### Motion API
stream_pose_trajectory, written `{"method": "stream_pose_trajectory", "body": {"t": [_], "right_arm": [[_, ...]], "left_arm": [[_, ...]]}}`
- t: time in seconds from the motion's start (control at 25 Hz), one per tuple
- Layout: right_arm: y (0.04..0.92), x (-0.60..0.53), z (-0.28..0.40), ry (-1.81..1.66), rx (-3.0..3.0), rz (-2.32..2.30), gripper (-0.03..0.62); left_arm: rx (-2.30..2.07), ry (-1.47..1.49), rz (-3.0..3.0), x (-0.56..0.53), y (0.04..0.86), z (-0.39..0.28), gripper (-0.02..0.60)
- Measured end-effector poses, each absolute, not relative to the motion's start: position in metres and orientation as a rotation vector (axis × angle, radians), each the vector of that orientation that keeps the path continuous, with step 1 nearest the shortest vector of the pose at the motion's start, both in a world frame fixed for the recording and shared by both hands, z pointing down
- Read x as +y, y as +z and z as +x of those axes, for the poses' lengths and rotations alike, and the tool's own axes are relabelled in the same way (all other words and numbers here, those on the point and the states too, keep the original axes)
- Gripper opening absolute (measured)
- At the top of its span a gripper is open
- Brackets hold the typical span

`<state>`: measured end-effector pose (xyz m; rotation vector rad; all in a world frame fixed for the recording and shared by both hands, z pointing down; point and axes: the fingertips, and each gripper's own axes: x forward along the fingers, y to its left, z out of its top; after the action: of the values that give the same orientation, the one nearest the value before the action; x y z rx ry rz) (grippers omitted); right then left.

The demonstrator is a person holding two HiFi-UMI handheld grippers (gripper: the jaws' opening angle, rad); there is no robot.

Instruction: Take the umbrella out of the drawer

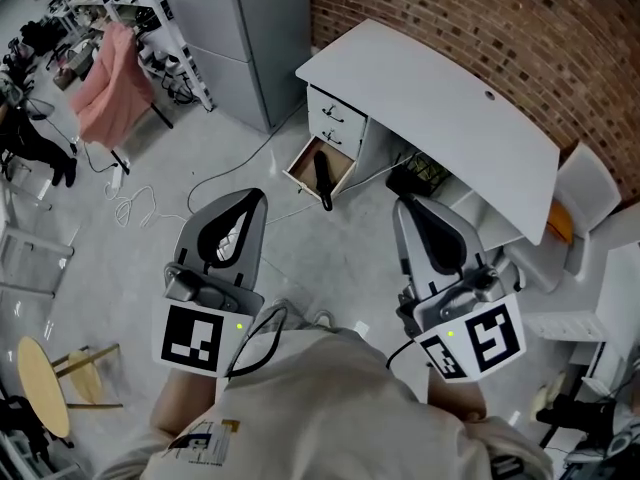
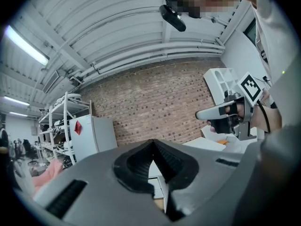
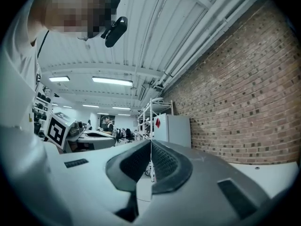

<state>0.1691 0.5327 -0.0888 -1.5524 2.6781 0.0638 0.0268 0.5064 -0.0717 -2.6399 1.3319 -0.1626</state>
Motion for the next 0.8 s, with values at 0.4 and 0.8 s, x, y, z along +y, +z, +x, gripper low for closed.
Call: {"method": "stream_pose_trajectory", "body": {"t": [0.4,0.8], "right_arm": [[-0.071,0.52,0.175,0.056,2.687,-1.551,0.009],[-0.053,0.467,0.162,0.041,2.718,-1.586,0.009]], "left_arm": [[1.364,-0.137,-2.631,0.499,-0.058,0.029,0.008],[1.336,-0.142,-2.656,0.445,-0.043,0.023,0.008]]}}
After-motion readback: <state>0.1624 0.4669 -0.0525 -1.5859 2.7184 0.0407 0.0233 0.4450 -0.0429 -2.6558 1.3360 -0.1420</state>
